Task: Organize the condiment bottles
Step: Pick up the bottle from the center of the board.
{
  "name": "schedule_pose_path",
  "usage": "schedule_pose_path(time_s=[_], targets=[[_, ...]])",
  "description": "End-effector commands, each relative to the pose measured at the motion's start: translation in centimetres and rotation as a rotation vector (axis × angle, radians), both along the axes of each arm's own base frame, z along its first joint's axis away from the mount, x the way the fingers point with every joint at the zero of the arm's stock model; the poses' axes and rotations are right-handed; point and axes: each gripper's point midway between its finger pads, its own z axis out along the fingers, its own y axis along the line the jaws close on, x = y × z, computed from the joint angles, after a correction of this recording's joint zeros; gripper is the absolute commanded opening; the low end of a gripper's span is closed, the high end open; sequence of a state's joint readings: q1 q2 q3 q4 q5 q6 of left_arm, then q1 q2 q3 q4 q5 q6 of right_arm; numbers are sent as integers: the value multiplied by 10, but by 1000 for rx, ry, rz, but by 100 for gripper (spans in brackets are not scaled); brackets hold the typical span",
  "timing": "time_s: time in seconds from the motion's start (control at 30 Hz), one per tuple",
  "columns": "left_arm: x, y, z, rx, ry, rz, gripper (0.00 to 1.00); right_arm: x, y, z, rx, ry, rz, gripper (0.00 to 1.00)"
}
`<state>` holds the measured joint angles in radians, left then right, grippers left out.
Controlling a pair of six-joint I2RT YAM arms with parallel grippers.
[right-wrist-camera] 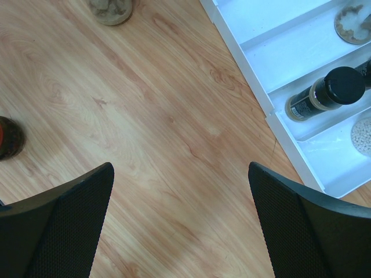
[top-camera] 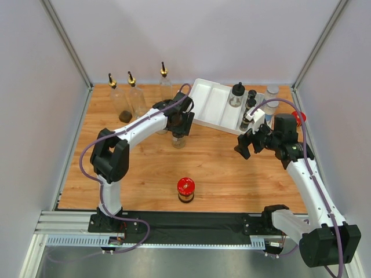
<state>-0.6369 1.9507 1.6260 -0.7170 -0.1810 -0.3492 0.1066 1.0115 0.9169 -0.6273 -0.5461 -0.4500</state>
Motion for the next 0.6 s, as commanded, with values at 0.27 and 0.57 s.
schedule_pose_path(time_s=[0.27,0.57], targets=[[-9,-24,109,-195,-139,-185,6,8,-4,13,-8,-63,-20,100],[-7,-50,143,-287,-151,-262,6,10,-6,14,-15,-70,-28,100]])
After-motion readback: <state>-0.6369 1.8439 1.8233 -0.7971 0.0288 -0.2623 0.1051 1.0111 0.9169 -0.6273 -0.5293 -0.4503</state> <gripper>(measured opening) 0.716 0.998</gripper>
